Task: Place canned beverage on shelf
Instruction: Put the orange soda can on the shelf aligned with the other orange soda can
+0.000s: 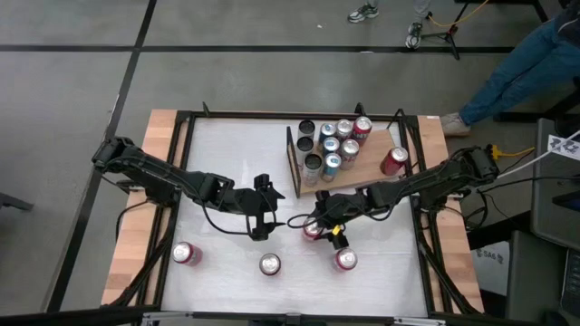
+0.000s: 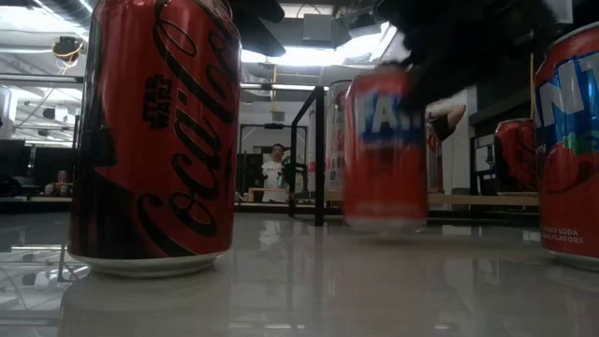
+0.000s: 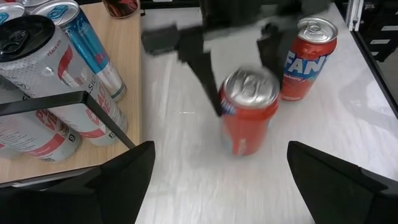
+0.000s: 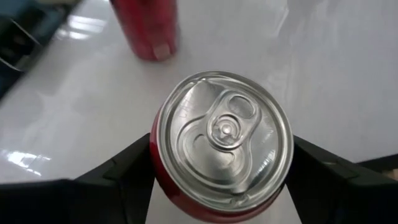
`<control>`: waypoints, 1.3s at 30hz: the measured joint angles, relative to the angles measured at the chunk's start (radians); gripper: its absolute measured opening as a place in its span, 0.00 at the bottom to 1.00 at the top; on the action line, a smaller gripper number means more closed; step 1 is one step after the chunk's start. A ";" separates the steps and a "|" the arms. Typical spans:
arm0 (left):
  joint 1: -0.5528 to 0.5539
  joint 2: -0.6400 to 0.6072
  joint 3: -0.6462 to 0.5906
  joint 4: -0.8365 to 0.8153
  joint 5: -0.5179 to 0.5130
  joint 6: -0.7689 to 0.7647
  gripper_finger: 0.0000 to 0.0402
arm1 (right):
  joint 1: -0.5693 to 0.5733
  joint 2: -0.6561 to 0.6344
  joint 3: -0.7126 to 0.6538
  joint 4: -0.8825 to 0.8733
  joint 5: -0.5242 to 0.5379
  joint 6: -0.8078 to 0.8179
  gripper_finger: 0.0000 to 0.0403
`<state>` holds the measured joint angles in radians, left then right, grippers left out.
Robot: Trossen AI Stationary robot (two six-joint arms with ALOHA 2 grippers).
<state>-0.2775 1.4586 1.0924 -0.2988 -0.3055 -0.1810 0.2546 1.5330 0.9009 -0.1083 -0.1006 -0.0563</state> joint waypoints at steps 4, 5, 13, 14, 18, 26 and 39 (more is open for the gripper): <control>0.008 0.000 0.000 0.000 0.000 0.000 0.89 | 0.001 -0.079 0.000 -0.048 -0.019 0.000 0.69; 0.011 0.000 0.000 0.000 0.000 0.000 0.89 | 0.001 -0.101 0.000 -0.071 -0.019 0.000 0.69; 0.042 0.000 0.000 0.000 -0.001 0.000 0.89 | 0.000 -0.355 0.000 -0.340 0.073 0.052 0.69; 0.045 0.000 0.000 0.000 -0.001 0.000 0.89 | 0.000 -0.389 0.000 -0.376 0.094 0.058 0.69; 0.051 0.000 0.000 0.001 -0.001 0.000 0.89 | 0.000 -0.515 0.000 -0.515 0.180 0.090 0.70; 0.051 0.000 0.000 0.003 0.000 0.000 0.89 | -0.003 -0.687 0.000 -0.681 0.362 0.111 0.70; 0.051 0.000 0.000 0.004 0.000 0.000 0.89 | -0.290 -0.728 0.001 -0.858 0.274 0.076 0.70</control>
<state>-0.2264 1.4586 1.0924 -0.2951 -0.3058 -0.1806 -0.0352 0.8047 0.9016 -0.9663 0.1733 0.0199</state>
